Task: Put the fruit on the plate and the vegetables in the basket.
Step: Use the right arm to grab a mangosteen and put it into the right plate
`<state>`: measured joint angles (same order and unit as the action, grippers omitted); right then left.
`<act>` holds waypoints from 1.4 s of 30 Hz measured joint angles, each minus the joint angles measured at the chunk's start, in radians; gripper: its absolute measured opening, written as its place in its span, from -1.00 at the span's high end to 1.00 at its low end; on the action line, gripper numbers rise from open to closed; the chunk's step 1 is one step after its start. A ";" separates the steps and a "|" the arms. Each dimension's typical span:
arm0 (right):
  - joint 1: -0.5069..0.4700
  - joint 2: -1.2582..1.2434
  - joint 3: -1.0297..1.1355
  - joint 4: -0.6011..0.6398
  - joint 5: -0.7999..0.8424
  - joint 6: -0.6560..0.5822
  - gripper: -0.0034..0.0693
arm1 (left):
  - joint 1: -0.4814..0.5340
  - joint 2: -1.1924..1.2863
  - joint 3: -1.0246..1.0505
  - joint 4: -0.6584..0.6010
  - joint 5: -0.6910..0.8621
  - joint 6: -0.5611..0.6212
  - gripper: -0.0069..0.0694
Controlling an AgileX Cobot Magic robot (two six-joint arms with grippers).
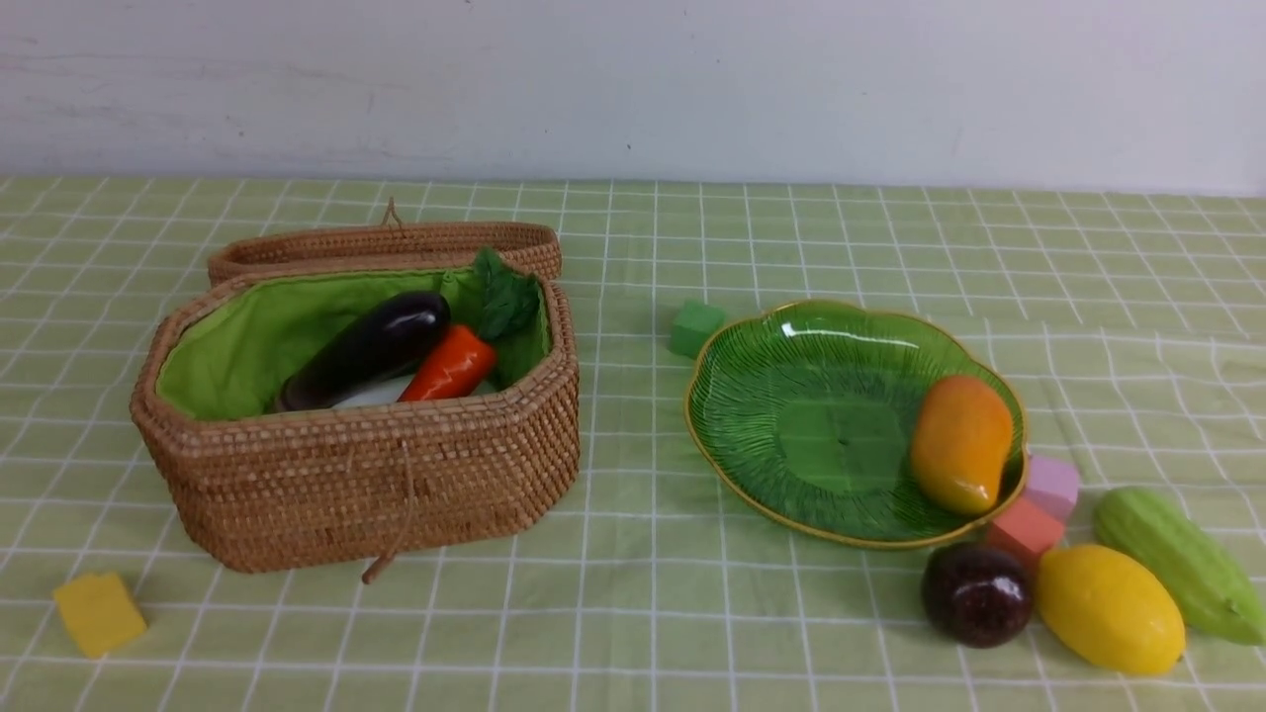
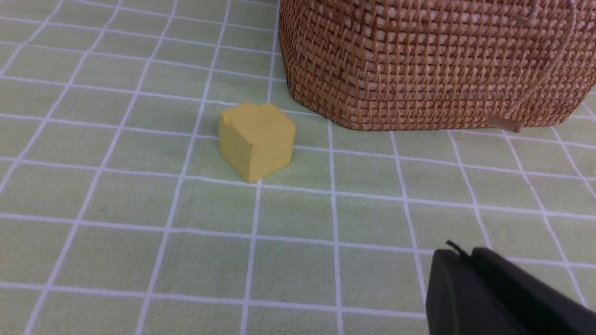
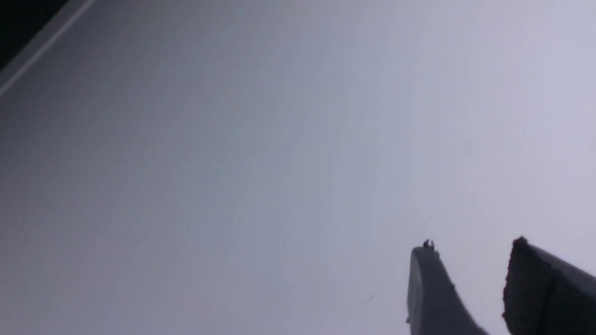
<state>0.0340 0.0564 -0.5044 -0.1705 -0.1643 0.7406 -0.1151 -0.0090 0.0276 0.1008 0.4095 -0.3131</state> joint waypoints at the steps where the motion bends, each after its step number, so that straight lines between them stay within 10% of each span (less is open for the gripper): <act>1: 0.000 0.033 -0.076 -0.007 0.085 -0.011 0.24 | 0.000 0.000 0.000 0.000 0.000 0.000 0.74; 7: 0.000 0.398 -0.522 -0.112 0.695 -0.166 0.24 | 0.000 0.000 0.000 0.000 0.000 0.000 0.72; 14: 0.000 0.729 -0.564 -0.190 0.809 -0.253 0.24 | 0.000 0.000 0.000 0.000 0.000 0.000 0.71; 27: 0.004 1.175 -0.523 0.496 1.077 -0.646 0.18 | 0.000 0.000 0.000 0.000 0.001 0.000 0.67; 37: 0.210 1.350 -0.523 0.507 1.105 -0.731 -0.88 | 0.000 0.000 0.000 0.001 0.001 0.000 0.66; 42: 0.248 1.440 -0.523 0.400 1.063 -0.634 -0.94 | 0.000 0.000 0.000 0.002 0.001 0.000 0.65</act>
<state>0.2817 1.4966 -1.0273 0.2292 0.8985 0.1067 -0.1151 -0.0090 0.0276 0.1028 0.4106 -0.3131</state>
